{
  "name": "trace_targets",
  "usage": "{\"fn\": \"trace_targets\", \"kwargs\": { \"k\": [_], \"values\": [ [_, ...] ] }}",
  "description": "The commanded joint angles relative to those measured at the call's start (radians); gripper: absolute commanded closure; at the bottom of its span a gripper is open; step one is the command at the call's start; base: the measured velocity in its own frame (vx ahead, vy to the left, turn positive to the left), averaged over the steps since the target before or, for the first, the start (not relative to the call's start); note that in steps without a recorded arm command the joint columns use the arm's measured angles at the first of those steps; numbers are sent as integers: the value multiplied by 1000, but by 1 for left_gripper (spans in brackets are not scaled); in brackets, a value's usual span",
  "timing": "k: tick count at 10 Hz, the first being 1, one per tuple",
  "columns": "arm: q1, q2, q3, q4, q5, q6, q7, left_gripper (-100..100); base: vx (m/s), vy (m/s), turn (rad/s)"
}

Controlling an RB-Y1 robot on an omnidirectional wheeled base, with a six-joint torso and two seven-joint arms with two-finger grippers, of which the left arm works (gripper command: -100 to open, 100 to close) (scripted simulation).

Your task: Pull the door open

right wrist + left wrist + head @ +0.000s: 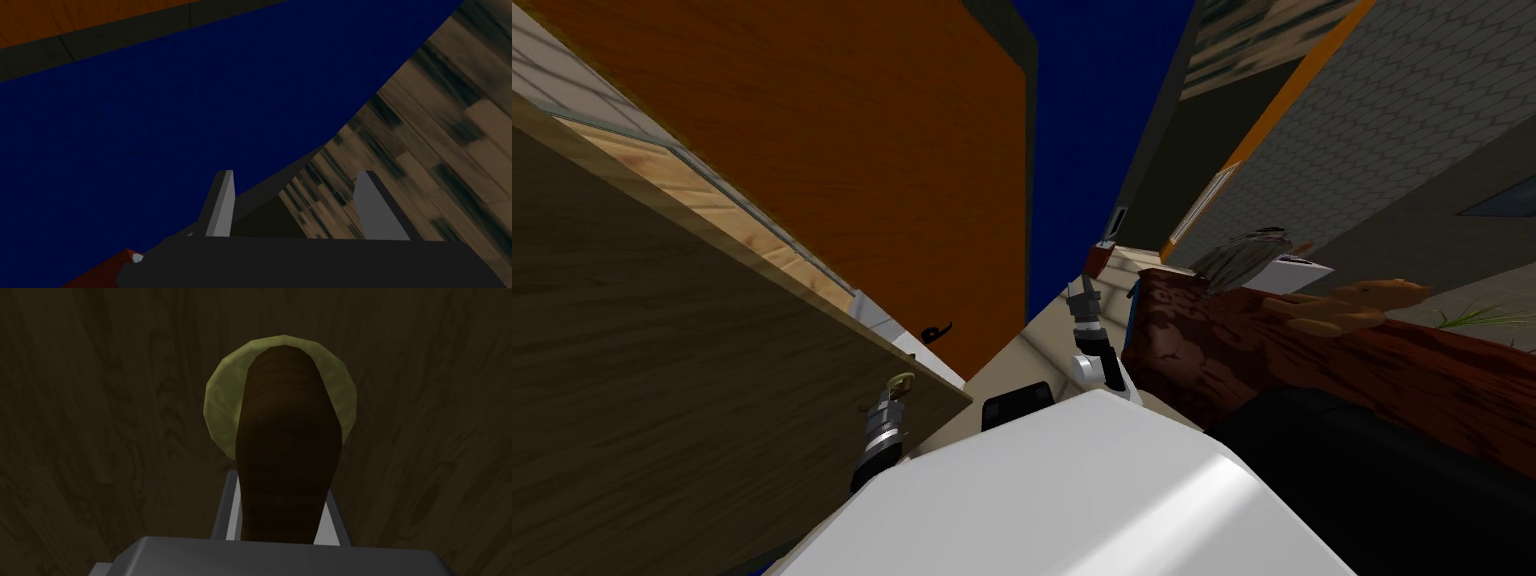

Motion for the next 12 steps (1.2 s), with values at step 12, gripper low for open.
{"fn": "trace_targets", "kwargs": {
  "k": [12],
  "values": [
    [55,38,-130,-50,-88,-41,100,100,-185,37,-84]
  ]
}}
